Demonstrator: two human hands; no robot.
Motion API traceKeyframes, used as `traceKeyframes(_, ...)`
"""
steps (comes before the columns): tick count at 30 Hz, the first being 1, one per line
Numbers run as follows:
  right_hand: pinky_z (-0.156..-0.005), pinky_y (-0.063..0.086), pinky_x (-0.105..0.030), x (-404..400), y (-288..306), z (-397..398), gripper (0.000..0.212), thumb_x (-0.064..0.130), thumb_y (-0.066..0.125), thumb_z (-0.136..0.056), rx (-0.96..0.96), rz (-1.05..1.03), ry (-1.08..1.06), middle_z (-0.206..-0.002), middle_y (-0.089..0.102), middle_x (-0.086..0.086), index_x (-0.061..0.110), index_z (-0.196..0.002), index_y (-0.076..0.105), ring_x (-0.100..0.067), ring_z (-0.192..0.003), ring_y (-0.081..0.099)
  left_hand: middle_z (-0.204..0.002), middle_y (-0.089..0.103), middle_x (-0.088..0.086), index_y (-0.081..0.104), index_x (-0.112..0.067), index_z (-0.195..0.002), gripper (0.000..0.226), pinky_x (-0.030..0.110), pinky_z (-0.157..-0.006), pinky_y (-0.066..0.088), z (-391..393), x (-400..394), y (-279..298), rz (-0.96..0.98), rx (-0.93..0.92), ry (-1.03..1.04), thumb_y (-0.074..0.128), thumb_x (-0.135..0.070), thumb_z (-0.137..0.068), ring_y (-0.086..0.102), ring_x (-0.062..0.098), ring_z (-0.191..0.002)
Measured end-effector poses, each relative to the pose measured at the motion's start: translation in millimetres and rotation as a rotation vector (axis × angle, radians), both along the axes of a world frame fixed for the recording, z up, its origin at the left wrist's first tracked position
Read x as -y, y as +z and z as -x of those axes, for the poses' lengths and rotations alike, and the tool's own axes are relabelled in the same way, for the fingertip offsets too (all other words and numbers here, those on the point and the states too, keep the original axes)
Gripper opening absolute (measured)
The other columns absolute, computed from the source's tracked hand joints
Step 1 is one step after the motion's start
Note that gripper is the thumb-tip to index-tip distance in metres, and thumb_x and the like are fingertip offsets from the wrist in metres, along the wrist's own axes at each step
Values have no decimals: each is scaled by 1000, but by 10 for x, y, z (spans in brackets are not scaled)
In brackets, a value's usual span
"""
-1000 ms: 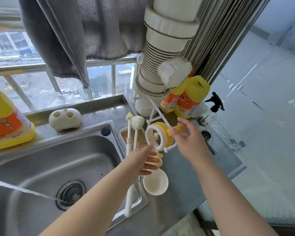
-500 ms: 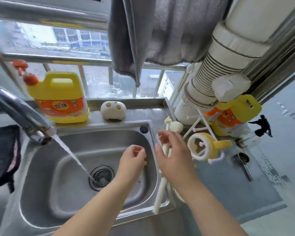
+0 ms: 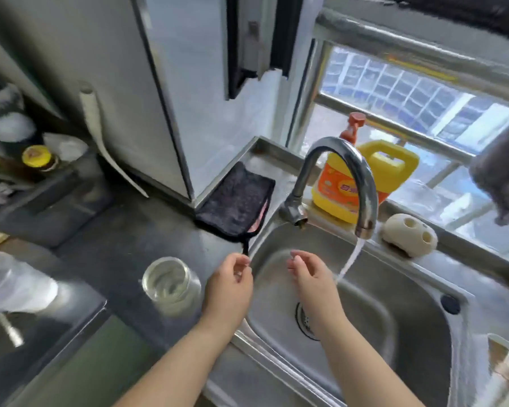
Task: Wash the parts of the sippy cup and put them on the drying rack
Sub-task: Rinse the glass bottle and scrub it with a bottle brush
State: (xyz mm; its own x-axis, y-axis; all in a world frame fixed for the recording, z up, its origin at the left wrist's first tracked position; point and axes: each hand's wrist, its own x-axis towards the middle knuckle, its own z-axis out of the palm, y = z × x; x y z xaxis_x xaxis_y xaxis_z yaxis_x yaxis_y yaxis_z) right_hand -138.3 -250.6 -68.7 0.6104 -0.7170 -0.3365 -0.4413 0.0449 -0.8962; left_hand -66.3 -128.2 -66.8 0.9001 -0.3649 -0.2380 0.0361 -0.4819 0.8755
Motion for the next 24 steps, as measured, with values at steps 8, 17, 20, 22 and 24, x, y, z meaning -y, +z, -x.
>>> traceKeyframes(8,-94,42,-23,-917,107,-748,41,41,53,-93,-215,235,661,-116,57,0,24,-130,51,-14,-105,58,-111,50,13,59,-6,-106,35,35,-93,35,-462,-959,52,-225,414,473,64,5,-74,44,27,-106)
traceKeyframes(17,-60,54,-23,-850,201,-793,27,7,46,-87,-237,92,499,-105,61,-11,13,-108,62,-21,-64,67,-113,53,-8,59,-29,-111,51,27,-92,42,-455,-961,1,-127,80,91,58,-60,-70,55,11,-101)
traceKeyframes(20,-42,43,-18,-392,322,-482,28,2,44,-83,-256,-55,281,-67,65,-7,10,-94,68,-11,-39,58,-126,40,-22,43,-39,-131,80,13,-96,31,-421,-630,148,-33,6,-301,62,-69,-60,41,-4,-118)
traceKeyframes(22,-39,38,-17,-76,383,-199,25,1,47,-85,-277,-141,149,-48,56,-2,11,-85,70,-9,-35,50,-133,36,-22,30,-45,-139,86,7,-93,29,-388,-331,117,-117,-19,-585,78,-48,-67,38,-6,-121)
traceKeyframes(24,-36,33,-15,186,432,109,19,5,51,-89,-296,-243,50,-42,52,0,12,-86,68,-6,-32,41,-136,35,-24,23,-50,-141,96,8,-96,29,-297,-23,38,-168,-66,-761,81,-42,-66,37,-5,-123)
